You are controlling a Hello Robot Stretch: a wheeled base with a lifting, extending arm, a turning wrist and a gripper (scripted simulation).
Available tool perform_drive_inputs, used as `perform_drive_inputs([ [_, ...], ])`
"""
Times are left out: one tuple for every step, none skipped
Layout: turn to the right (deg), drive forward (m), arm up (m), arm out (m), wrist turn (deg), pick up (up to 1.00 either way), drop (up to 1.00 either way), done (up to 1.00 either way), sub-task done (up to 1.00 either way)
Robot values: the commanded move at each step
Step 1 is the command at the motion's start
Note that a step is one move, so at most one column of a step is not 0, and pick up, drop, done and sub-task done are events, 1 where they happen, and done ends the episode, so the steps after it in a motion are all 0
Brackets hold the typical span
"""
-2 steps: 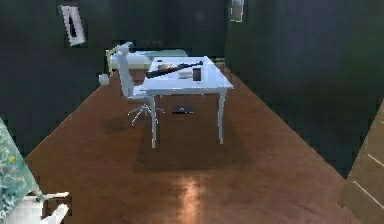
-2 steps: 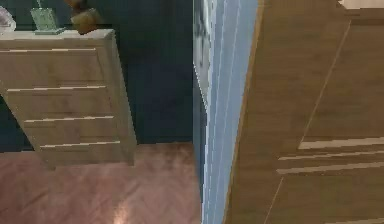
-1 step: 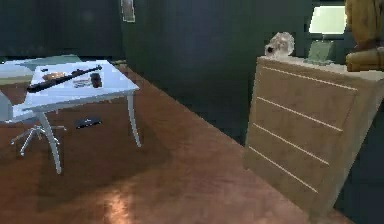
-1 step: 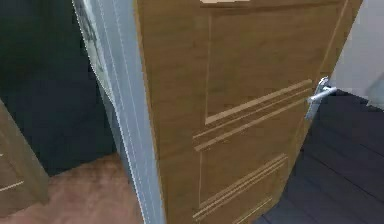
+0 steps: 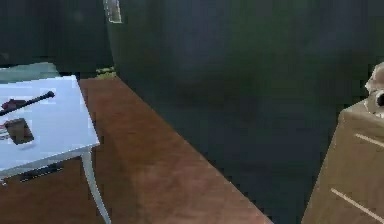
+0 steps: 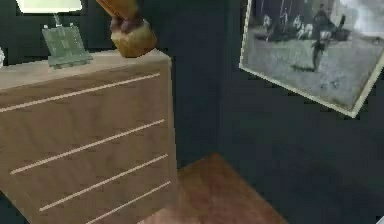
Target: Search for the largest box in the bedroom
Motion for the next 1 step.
perform_drive_inputs([
  [0.0,1.00,0.00,0.00,0.0,0.00,0.00,0.00,0.00],
])
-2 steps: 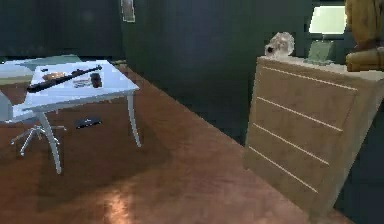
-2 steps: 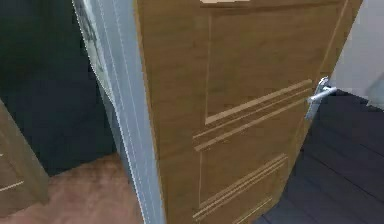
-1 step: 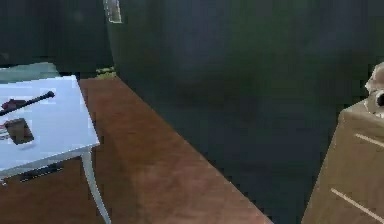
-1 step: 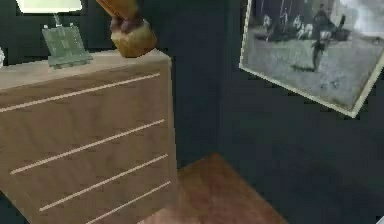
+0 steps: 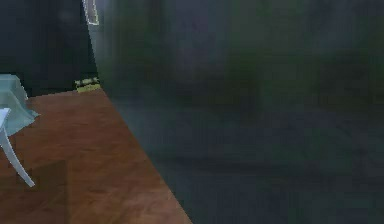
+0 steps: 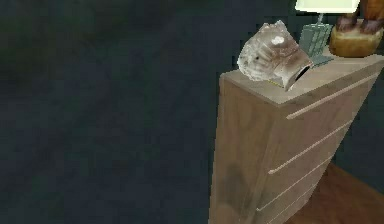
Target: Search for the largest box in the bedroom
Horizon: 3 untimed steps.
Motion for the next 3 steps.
perform_drive_inputs([
  [3.0,0.00,0.00,0.00,0.0,0.00,0.00,0.00,0.00],
  [0.0,0.30,0.00,0.00,0.0,0.00,0.00,0.00,0.00],
  [-39.0,0.00,0.00,0.00,0.0,0.00,0.00,0.00,0.00],
])
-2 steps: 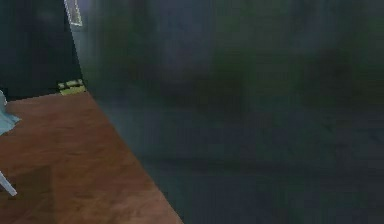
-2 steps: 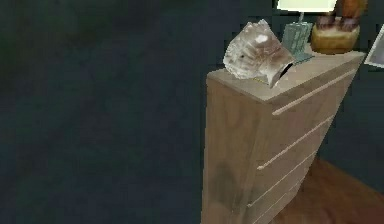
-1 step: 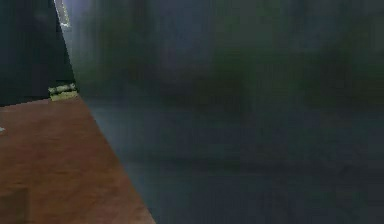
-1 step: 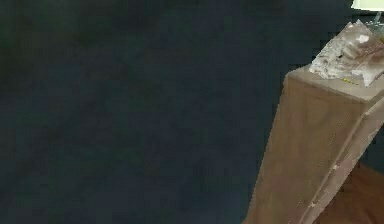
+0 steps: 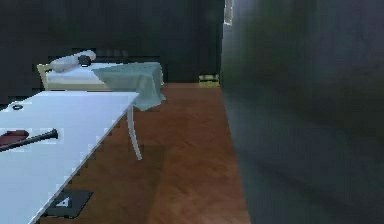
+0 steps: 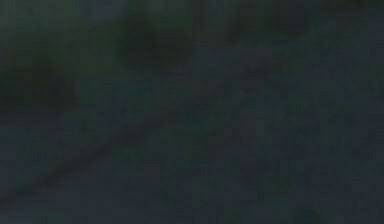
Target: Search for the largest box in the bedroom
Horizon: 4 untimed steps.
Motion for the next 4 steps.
perform_drive_inputs([
  [0.0,1.00,0.00,0.00,0.0,0.00,0.00,0.00,0.00],
  [0.0,1.00,0.00,0.00,0.0,0.00,0.00,0.00,0.00],
  [0.0,1.00,0.00,0.00,0.0,0.00,0.00,0.00,0.00],
  [0.0,0.45,0.00,0.00,0.0,0.00,0.00,0.00,0.00],
])
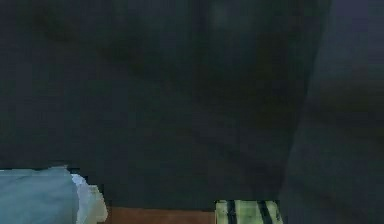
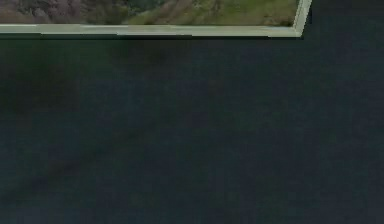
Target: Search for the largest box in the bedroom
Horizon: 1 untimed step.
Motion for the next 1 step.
perform_drive_inputs([
  [-45.0,0.00,0.00,0.00,0.0,0.00,0.00,0.00,0.00],
])
